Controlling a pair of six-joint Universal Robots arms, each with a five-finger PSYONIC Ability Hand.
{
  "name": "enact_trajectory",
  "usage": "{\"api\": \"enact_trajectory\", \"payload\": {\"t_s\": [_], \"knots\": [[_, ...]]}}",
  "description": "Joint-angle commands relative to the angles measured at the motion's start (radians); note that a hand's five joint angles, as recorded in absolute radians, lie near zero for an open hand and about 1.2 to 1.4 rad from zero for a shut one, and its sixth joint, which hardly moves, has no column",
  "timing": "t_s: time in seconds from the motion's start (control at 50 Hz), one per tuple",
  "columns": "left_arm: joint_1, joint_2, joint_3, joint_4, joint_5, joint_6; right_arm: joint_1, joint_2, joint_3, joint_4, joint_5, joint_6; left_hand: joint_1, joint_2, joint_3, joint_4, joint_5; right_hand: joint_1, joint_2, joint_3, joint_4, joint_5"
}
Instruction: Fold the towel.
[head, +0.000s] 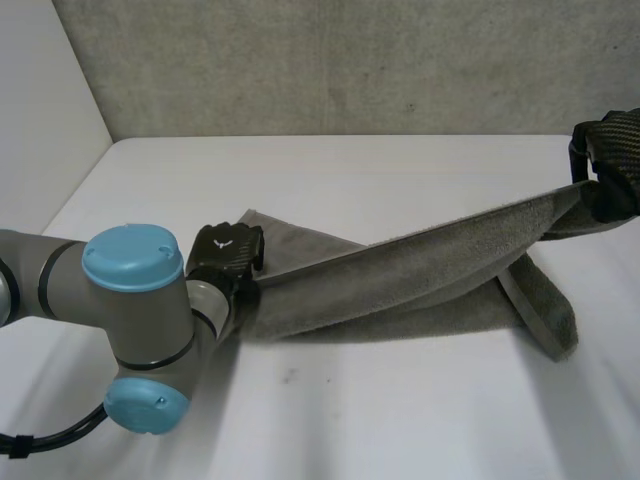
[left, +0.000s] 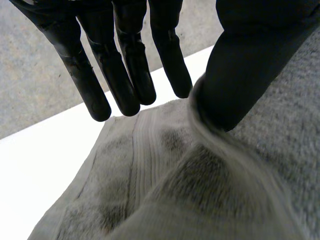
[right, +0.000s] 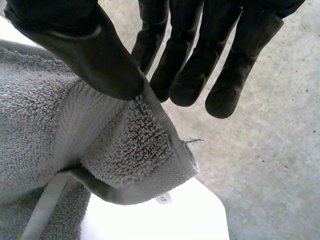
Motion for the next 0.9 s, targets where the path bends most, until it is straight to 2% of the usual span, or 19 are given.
{"api": "enact_trajectory", "payload": {"t_s": [0.02, 0.06, 0.08, 0.2, 0.32, 0.36, 0.4, 0.42, 0.46, 0.52, 0.62, 0.64, 0.7, 0.8, 0.9], "knots": [[0.003, 0.012, -0.03, -0.073, 0.002, 0.011, -0.006, 0.008, 0.006, -0.002, 0.0, 0.001, 0.307, 0.306, 0.306, 0.305, 0.309, 0.066, 0.062, 0.067, 0.057, 0.059], [0.003, 0.02, -0.035, -0.102, 0.002, 0.019, -0.006, 0.013, 0.009, -0.002, 0.0, 0.001, 0.36, 0.359, 0.359, 0.358, 0.361, 0.066, 0.062, 0.067, 0.057, 0.059], [0.003, 0.029, -0.039, -0.135, 0.004, 0.03, -0.006, 0.022, 0.009, -0.003, 0.0, 0.001, 0.468, 0.467, 0.467, 0.466, 0.469, 0.066, 0.062, 0.067, 0.057, 0.059], [0.001, 0.068, -0.062, -0.209, -0.004, 0.065, -0.004, 0.029, -0.001, 0.001, -0.003, -0.006, 0.489, 0.488, 0.488, 0.487, 0.491, 0.066, 0.062, 0.067, 0.057, 0.059], [0.032, 0.223, -0.096, -0.276, -0.004, 0.17, -0.003, 0.016, -0.04, 0.017, 0.004, -0.012, 0.489, 0.488, 0.488, 0.487, 0.491, 0.066, 0.062, 0.067, 0.057, 0.059], [0.057, 0.284, -0.101, -0.296, -0.002, 0.206, -0.001, -0.018, -0.082, 0.069, 0.004, -0.022, 0.489, 0.488, 0.488, 0.487, 0.491, 0.066, 0.062, 0.067, 0.057, 0.059], [0.099, 0.412, -0.104, -0.334, 0.005, 0.281, -0.001, -0.036, -0.113, 0.116, 0.003, -0.035, 0.489, 0.488, 0.488, 0.487, 0.491, 0.066, 0.062, 0.067, 0.057, 0.059], [0.1, 0.413, -0.104, -0.334, 0.005, 0.281, -0.001, -0.049, -0.148, 0.17, 0.0, -0.048, 0.489, 0.488, 0.488, 0.487, 0.491, 0.066, 0.062, 0.067, 0.057, 0.059], [0.113, 0.535, -0.084, -0.379, 0.007, 0.341, -0.001, -0.056, -0.185, 0.22, 0.0, -0.062, 0.489, 0.488, 0.488, 0.487, 0.491, 0.066, 0.062, 0.067, 0.057, 0.059], [0.119, 0.591, -0.071, -0.405, 0.01, 0.366, -0.001, -0.064, -0.259, 0.311, 0.0, -0.081, 0.489, 0.488, 0.488, 0.487, 0.491, 0.066, 0.062, 0.067, 0.057, 0.059], [0.121, 0.738, 0.025, -0.558, 0.01, 0.413, -0.001, -0.082, -0.383, 0.435, 0.001, -0.104, 0.489, 0.488, 0.488, 0.487, 0.491, 0.066, 0.062, 0.067, 0.057, 0.059], [0.121, 0.738, 0.025, -0.558, 0.01, 0.413, -0.001, -0.083, -0.383, 0.436, 0.001, -0.104, 0.489, 0.488, 0.488, 0.487, 0.491, 0.066, 0.062, 0.067, 0.057, 0.059], [0.118, 0.776, 0.132, -0.687, 0.013, 0.416, -0.001, -0.083, -0.52, 0.567, 0.001, -0.137, 0.489, 0.488, 0.488, 0.487, 0.491, 0.066, 0.062, 0.067, 0.057, 0.059], [0.123, 0.769, 0.266, -0.787, 0.03, 0.416, 0.0, -0.064, -0.648, 0.672, 0.0, -0.156, 0.489, 0.488, 0.488, 0.487, 0.491, 0.066, 0.062, 0.067, 0.057, 0.059], [0.13, 0.691, 0.358, -0.828, 0.077, 0.42, 0.002, 0.009, -0.692, 0.689, 0.0, -0.157, 0.489, 0.488, 0.488, 0.487, 0.491, 0.066, 0.062, 0.067, 0.057, 0.059]]}}
